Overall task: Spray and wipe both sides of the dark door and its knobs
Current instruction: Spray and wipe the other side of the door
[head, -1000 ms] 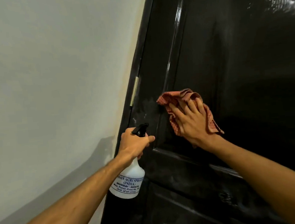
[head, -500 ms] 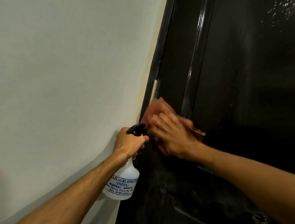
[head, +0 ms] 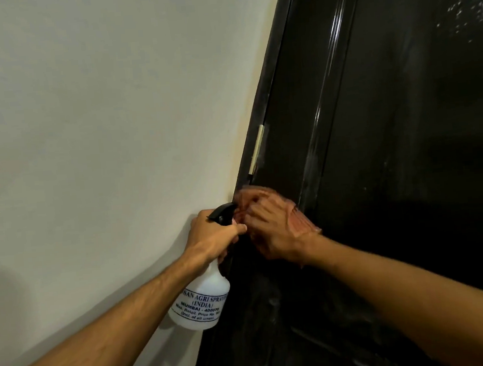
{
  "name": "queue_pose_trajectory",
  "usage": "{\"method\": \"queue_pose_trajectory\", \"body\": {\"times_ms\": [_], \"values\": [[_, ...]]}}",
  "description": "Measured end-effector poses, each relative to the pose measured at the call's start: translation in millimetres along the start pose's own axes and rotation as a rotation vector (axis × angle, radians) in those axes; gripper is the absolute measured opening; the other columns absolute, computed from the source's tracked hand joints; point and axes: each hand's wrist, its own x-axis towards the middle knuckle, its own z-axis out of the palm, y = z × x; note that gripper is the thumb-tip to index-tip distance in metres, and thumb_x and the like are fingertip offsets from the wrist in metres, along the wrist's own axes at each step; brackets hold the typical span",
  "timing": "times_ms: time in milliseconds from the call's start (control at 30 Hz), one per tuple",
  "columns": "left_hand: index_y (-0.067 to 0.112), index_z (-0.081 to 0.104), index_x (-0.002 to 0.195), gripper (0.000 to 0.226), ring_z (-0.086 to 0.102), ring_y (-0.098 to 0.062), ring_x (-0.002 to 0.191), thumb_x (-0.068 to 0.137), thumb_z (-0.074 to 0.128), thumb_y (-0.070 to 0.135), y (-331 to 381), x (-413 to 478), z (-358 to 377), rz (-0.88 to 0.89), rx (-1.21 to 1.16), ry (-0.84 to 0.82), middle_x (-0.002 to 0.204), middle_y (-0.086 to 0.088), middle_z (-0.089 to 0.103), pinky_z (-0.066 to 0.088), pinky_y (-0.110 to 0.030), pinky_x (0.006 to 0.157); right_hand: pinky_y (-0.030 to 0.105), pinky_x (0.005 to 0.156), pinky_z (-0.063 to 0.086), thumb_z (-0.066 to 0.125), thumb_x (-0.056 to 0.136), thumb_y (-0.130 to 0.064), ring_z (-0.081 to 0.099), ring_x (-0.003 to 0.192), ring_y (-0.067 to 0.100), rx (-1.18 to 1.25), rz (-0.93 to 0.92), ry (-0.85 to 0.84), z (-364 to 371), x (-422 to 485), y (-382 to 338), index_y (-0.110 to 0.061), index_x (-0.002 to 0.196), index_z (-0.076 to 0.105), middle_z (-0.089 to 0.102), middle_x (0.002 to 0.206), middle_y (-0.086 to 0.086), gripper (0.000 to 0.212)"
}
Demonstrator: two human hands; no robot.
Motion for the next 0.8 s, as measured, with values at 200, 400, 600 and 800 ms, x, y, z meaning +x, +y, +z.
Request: {"method": "queue_pose_trajectory", "body": {"times_ms": [200, 400, 600, 800], "values": [[0.008, 0.073, 0.086, 0.012, 0.056, -0.014, 0.050, 0.087, 0.079, 0.019, 29.9, 24.6, -3.2, 0.032, -0.031, 0.012, 0.068, -0.005, 0.069, 0.044, -0.025, 0.043, 0.048, 0.124, -0.009, 0.038, 0.104, -0.044, 0.005, 0.158, 0.030, -0.087, 0.310, 0.078, -70.9, 69.3, 106.4, -0.023, 0.162, 0.022, 0.013, 0.171, 0.008, 0.064], [0.011, 0.074, 0.086, 0.010, 0.056, -0.018, 0.053, 0.084, 0.081, 0.018, 61.2, 57.2, 1.2, 0.075, -0.081, 0.056, 0.065, -0.004, 0.070, 0.044, -0.025, 0.045, 0.062, 0.124, -0.002, 0.043, 0.091, -0.054, 0.014, 0.155, 0.042, -0.105, 0.254, 0.066, -38.5, 56.8, 66.9, -0.016, 0.152, 0.038, 0.027, 0.165, 0.019, 0.072], [0.012, 0.072, 0.091, 0.010, 0.059, -0.013, 0.051, 0.088, 0.079, 0.019, 37.1, 33.5, 11.2, 0.028, -0.050, -0.027, 0.074, -0.007, 0.072, 0.046, -0.023, 0.045, 0.052, 0.115, 0.031, 0.041, 0.095, -0.056, 0.051, 0.127, 0.033, -0.214, -0.089, 0.048, -39.2, 14.3, 59.4, -0.026, 0.137, 0.059, 0.058, 0.137, 0.004, 0.055], [0.011, 0.071, 0.085, 0.013, 0.052, -0.009, 0.041, 0.090, 0.078, 0.020, 30.3, 23.4, 24.8, 0.026, -0.047, -0.038, 0.069, -0.004, 0.069, 0.043, -0.022, 0.043, 0.056, 0.125, 0.009, 0.017, 0.098, -0.056, 0.018, 0.152, 0.046, -0.258, 0.426, 0.058, -78.7, -0.8, 110.6, -0.018, 0.160, 0.026, 0.019, 0.165, 0.025, 0.073]]}}
